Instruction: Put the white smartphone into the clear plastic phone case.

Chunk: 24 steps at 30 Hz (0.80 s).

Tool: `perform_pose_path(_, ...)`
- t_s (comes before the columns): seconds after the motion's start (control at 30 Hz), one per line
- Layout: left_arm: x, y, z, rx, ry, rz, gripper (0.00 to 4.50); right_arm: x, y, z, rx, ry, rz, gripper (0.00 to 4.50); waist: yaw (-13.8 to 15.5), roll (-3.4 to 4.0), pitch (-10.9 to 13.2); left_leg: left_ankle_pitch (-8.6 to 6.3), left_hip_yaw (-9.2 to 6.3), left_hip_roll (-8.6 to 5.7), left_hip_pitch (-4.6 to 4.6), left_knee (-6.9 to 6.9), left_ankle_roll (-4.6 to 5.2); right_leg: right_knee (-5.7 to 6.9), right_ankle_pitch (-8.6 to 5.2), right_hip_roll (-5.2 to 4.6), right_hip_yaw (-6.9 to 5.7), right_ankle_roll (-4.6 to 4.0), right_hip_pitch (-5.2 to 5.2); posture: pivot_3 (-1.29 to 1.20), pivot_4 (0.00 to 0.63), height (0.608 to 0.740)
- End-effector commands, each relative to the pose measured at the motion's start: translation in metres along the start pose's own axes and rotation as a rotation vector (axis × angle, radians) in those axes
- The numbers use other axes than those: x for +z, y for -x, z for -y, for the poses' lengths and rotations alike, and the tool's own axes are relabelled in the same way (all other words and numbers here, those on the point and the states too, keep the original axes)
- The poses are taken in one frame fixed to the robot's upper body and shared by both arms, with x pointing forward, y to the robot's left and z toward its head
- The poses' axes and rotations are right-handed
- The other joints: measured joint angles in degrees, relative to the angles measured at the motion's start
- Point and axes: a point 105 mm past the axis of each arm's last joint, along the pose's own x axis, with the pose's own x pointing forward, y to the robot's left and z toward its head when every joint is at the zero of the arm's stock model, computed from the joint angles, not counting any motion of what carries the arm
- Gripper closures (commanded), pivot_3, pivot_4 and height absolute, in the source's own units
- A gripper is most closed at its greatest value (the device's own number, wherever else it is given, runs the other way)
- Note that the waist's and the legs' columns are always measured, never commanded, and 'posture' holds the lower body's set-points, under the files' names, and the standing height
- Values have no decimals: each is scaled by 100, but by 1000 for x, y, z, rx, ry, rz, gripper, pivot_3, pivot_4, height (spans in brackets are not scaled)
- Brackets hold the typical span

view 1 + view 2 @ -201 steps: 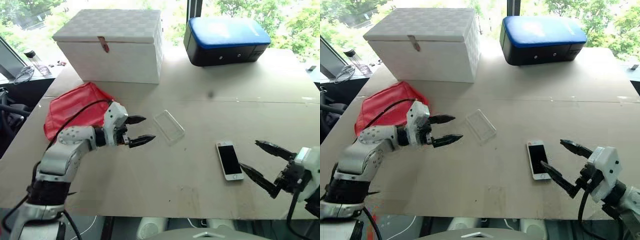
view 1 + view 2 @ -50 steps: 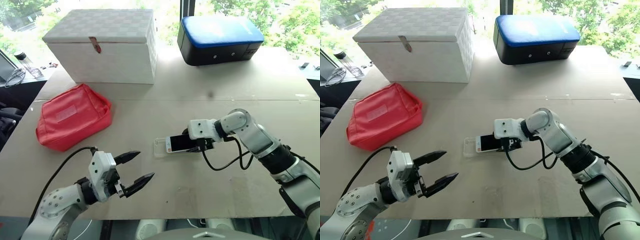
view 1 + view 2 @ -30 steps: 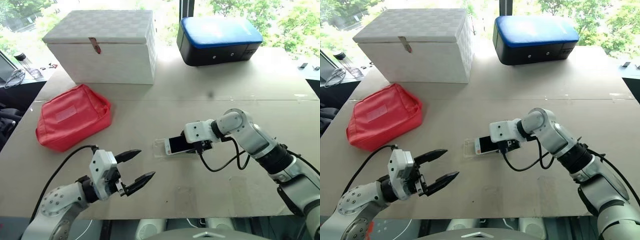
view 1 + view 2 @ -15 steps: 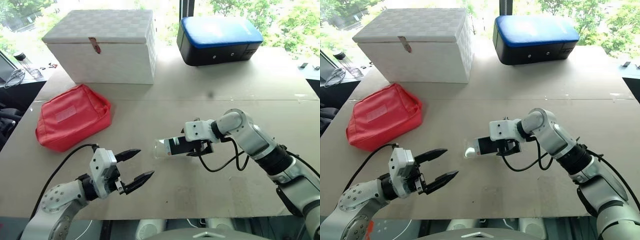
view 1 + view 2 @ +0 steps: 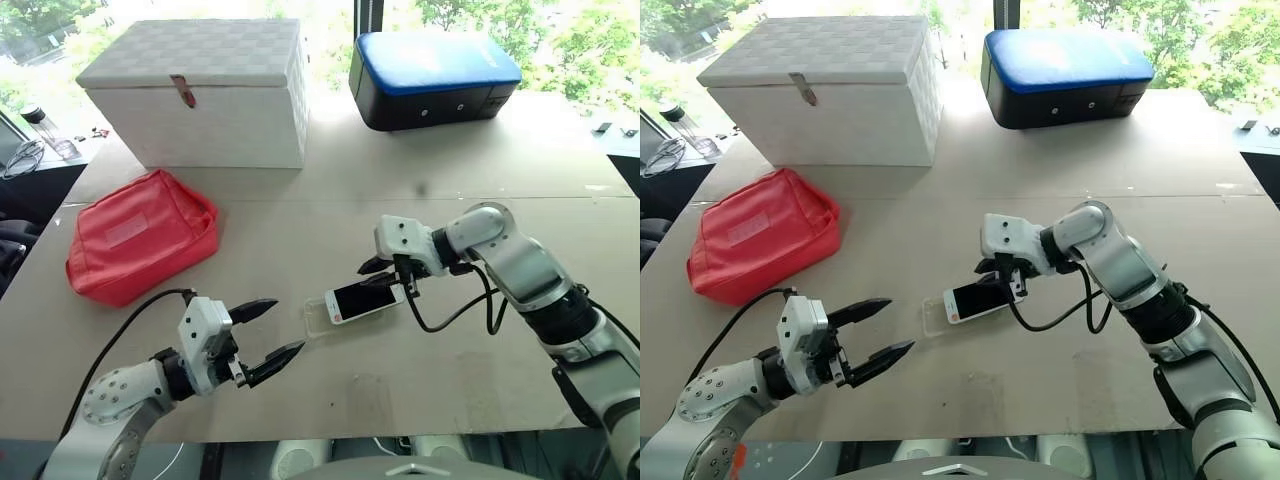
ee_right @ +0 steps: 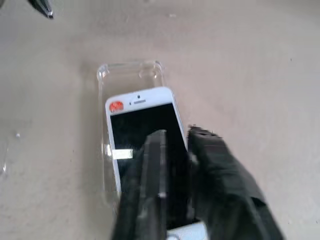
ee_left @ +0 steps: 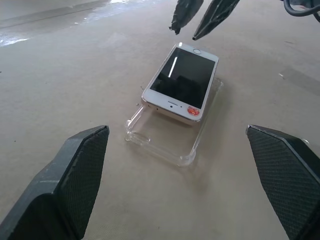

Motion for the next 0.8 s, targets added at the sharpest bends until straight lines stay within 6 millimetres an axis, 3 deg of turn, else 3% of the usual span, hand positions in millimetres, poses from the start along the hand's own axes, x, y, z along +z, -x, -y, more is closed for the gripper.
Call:
perform_pose_path(0.03,2,4,1,2,-39,-5,0,1,-5,-2,-6,55,-4,4429,-1,0,0,0,0,0,0,0,0,0,0,0,0,0,0,0,150,740)
perform_pose_path(0.27,-1,5,4,12,-33,-13,0,5,-3,-43,219,80,58,4429,12,1,1,0,0,-2,-5,0,0,-4,0,-5,-2,0,0,0,150,740)
perform_pose_path(0.57,-14,5,10,-3,-16,-94,0,-6,-15,-63,309,39,62,4429,9,0,1,0,0,1,-1,0,0,0,-1,-2,-2,0,0,0,150,740)
perform_pose_path(0.8,-13,10,11,-3,-7,-106,0,-13,-34,-65,259,13,62,4429,-7,0,0,-1,-3,1,-1,0,-1,1,-1,-2,-3,-1,-2,0,150,740)
